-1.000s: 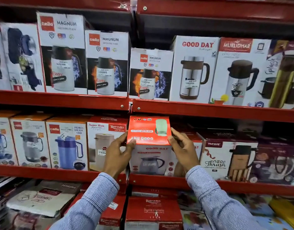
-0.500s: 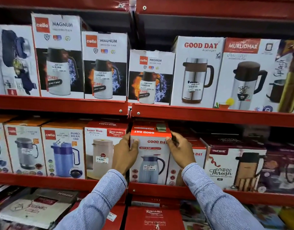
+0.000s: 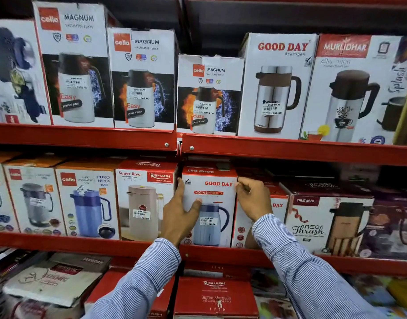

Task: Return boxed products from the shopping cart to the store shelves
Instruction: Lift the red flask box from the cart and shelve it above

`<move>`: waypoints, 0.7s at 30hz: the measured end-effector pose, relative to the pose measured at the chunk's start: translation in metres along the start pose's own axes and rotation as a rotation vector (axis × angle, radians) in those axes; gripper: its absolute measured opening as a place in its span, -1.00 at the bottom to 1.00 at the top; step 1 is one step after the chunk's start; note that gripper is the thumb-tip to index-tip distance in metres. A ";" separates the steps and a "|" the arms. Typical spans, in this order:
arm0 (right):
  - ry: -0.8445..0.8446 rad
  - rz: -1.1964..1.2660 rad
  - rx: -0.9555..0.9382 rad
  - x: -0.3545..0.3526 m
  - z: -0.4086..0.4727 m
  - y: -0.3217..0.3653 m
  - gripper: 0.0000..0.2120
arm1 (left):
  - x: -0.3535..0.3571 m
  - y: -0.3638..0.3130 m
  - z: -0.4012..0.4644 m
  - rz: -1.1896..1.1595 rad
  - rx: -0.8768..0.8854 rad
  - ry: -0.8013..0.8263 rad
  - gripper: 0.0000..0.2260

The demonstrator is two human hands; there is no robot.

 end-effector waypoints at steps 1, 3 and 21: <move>0.002 0.006 -0.003 0.000 -0.001 0.001 -0.79 | -0.001 0.000 -0.001 0.000 0.004 0.002 -0.32; 0.004 0.025 -0.004 -0.001 -0.004 0.004 -0.78 | -0.001 0.001 -0.001 0.000 0.010 -0.001 -0.32; 0.090 0.155 0.021 -0.009 -0.033 -0.001 -0.62 | -0.004 0.015 -0.015 0.017 0.094 -0.038 -0.39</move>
Point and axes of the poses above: each hand's wrist, its own z-axis towards the middle knuckle, its own x-axis out of the palm, y = z × x, the point moved 6 cm from there along z, towards the middle knuckle, and after that the axes turned 9 degrees about z, right-handed, at the moved point
